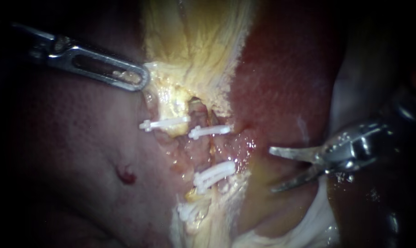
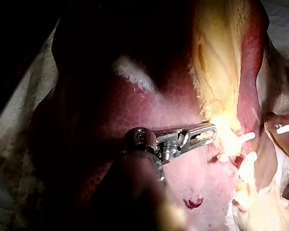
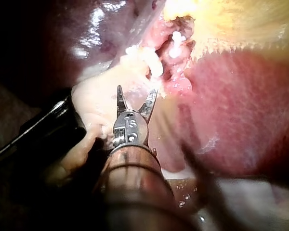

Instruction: Go to the cutting position right tube

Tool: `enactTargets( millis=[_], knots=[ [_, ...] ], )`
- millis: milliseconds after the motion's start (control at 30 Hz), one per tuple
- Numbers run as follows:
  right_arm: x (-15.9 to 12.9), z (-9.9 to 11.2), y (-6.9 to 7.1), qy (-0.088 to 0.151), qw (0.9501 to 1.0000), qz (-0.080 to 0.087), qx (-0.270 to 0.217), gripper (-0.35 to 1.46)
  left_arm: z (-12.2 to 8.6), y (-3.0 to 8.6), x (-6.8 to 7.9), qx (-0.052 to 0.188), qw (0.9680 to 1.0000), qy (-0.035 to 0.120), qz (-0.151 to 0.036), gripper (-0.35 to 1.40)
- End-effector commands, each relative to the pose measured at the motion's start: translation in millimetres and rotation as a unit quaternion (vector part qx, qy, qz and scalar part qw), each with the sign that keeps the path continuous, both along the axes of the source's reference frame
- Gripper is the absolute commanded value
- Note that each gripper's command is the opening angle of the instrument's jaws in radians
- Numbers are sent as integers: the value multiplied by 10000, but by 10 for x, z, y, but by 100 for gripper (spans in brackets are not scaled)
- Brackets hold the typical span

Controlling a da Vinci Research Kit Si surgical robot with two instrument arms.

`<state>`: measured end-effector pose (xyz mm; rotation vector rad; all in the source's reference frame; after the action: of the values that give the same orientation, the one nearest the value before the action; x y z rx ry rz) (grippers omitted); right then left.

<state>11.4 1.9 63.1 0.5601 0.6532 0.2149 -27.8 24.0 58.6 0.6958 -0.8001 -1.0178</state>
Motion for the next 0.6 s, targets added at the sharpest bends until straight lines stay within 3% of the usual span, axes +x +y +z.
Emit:
enactTargets(
  millis=[33,267,600],
  knots=[
    [2,7,-2,-12,10000,17,50,141,1,0,-1,-6,10000,5,-3,-35],
    [27,54,-12,-110,9992,108,366,139,1,0,-2,1,10000,0,4,-35],
    [64,76,-7,85,9972,415,614,137,2,-1,-2,-2,10000,2,2,-35]
  ],
)
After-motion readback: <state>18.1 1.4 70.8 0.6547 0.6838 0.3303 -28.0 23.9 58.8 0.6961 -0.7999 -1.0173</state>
